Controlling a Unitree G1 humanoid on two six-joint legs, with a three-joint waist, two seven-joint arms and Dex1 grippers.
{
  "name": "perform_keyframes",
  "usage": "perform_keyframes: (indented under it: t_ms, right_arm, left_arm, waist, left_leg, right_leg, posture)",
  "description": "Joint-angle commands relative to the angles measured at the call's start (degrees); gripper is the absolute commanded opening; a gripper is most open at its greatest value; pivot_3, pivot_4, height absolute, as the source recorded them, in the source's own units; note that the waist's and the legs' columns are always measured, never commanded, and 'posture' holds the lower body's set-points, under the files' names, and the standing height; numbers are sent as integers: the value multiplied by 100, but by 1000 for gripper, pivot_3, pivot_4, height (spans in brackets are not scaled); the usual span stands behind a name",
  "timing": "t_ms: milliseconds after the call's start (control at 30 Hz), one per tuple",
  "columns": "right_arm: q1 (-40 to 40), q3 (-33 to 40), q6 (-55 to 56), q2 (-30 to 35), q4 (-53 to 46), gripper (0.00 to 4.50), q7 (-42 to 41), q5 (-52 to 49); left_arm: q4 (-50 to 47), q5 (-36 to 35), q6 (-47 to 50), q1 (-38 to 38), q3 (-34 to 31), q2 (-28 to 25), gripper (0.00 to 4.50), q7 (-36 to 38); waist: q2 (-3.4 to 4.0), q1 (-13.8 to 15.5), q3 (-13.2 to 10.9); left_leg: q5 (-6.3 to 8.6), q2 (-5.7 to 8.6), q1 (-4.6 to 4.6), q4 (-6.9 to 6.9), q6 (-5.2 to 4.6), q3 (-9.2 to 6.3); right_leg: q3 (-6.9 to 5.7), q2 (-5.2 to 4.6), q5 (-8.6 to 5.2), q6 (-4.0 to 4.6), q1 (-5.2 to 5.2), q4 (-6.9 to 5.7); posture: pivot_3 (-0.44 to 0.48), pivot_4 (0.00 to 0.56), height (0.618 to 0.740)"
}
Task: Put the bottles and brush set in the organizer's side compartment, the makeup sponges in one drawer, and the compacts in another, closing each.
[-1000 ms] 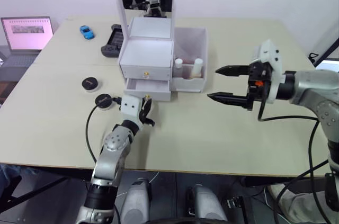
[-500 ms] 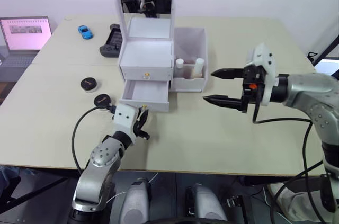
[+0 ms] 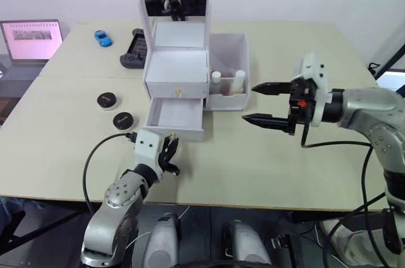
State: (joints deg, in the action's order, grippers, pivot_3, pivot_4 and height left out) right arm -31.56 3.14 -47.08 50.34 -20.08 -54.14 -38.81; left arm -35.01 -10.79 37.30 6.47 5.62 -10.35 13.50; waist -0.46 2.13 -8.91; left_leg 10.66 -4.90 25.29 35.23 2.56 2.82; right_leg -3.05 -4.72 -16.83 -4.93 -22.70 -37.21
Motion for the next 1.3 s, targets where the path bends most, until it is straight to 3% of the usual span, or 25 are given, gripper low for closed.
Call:
perform_keyframes:
  t_ms: [33, 67, 100, 233, 300, 467, 633, 700, 833, 1033, 1300]
  right_arm:
    - [-153, 49, 119, -28, -41, 4500, -51, 7]
    - [-174, 28, 152, -30, -12, 4500, -77, 33]
    - [-202, 16, 175, -30, 34, 4500, -112, 46]
    - [-244, 38, 328, 67, 230, 4500, -341, 96]
    - [-277, 57, 490, 177, 435, 4500, -555, 171]
    - [-232, 81, 931, 367, 869, 4500, -1044, 373]
    - [327, 677, 1701, 373, 1452, 4500, -1246, 537]
    - [479, 915, 1819, 318, 1853, 4500, -1374, 430]
    - [871, 1121, 2459, 261, 2875, 4500, -1619, 695]
    - [1336, 1191, 3387, 187, 3812, 4500, -1529, 1210]
    - [1159, 1220, 3543, 127, 3704, 4500, -1359, 1261]
  left_arm:
    - [-363, -141, 34, 32, 28, 25, 310, -7]
    - [-408, -152, 37, 78, -7, 15, 310, -11]
    - [-495, -260, 71, 156, -109, 6, 1363, 31]
    - [-809, -714, -115, 477, -341, -672, 3338, 873]
    - [-750, -989, -293, 630, -875, -998, 4445, 1219]
    - [-496, -1571, -821, 999, -1938, -1715, 4479, 2156]
    - [508, -2549, -1070, 1233, -3771, -2419, 4479, 3218]
    - [1110, -2628, -1199, 1270, -4294, -2795, 4479, 3632]
    - [3034, -2120, -2008, 1189, -5126, -3683, 4479, 4211]
    - [4648, -1738, -2915, 1326, -5444, -4022, 4479, 4620]
    - [5008, -1670, -3252, 1161, -5349, -3998, 4479, 4569]
  waist:
    - [0, 0, 0]
    - [0, 0, 0]
    - [0, -1, 0]
    - [2, -6, 1]
    - [3, -5, 0]
    - [5, 0, -1]
    - [4, 5, -1]
    - [4, -9, -2]
    - [4, -22, -1]
    - [9, -126, -3]
    - [8, -189, -2]
  left_leg:
    - [0, 0, 0, 0, 0, 0]
    - [0, 0, 0, 0, 0, 0]
    - [0, 0, 0, 0, 0, 0]
    - [0, -2, -2, -3, -1, -1]
    - [0, -2, -2, -3, 0, -1]
    - [1, -2, -1, -3, 0, 1]
    - [1, -2, -1, -3, 0, 2]
    - [1, -2, -1, -3, 0, 3]
    - [1, -3, -6, -4, 1, 7]
    - [2, -2, -3, -11, 1, 27]
    - [2, -8, -4, -16, 2, 26]
  right_leg:
    - [0, 0, 0, 0, 0, 0]
    - [0, 0, 0, 0, 0, 0]
    - [0, 0, 0, 0, 0, 0]
    - [0, 1, -7, 12, -2, -1]
    - [0, 1, -9, 16, -3, -1]
    - [0, 0, -11, 20, -4, 2]
    - [-2, -2, -12, 21, -2, 7]
    - [-3, -2, -12, 21, -2, 8]
    - [-4, -1, -12, 22, -15, 10]
    - [-3, -12, -12, 20, -31, 14]
    - [-3, -9, -11, 19, -38, 3]
  posture:
    - [0, 150, 740]
    - [0, 150, 740]
    - [0, 150, 740]
    - [0, 150, 740]
    - [0, 150, 740]
    - [0, 150, 740]
    - [0, 150, 740]
    - [0, 150, 740]
    - [0, 150, 740]
    - [0, 150, 740]
    - [0, 150, 740]
